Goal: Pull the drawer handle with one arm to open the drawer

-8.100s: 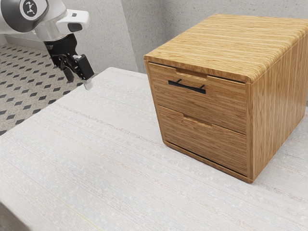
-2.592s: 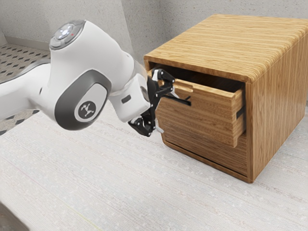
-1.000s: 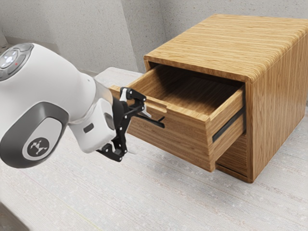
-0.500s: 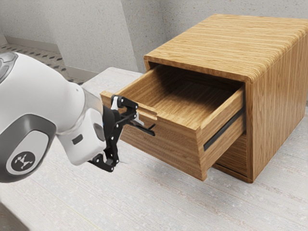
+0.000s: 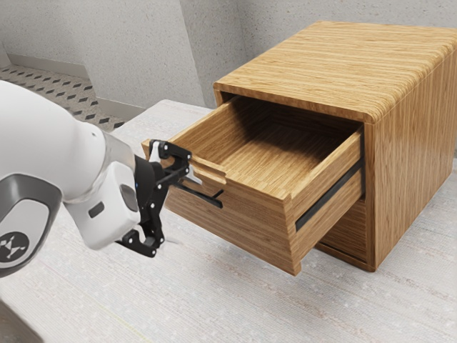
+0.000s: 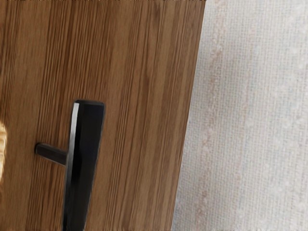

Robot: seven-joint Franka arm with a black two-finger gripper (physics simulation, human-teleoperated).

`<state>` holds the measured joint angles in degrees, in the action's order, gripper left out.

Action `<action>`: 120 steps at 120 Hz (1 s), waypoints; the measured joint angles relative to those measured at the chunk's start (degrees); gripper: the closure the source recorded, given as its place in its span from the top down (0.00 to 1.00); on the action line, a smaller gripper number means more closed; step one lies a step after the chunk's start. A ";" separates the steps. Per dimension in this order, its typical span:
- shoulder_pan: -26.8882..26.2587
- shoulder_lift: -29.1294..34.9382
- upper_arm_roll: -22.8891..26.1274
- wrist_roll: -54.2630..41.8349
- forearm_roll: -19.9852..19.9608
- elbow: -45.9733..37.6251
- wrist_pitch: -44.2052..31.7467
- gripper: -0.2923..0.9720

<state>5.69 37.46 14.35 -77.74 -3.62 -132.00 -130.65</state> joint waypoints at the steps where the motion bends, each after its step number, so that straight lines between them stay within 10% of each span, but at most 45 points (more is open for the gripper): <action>1: 0.00 0.06 0.00 0.00 0.00 0.01 0.00 0.77; 24: 1.04 -1.45 -0.24 1.85 -0.32 8.12 4.19 0.77; 54: 8.47 -16.13 1.01 21.73 3.00 31.98 28.40 0.77; 120: 8.55 -17.61 1.29 52.68 4.83 33.79 41.71 0.77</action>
<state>14.24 19.85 15.64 -25.06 1.21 -98.20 -88.94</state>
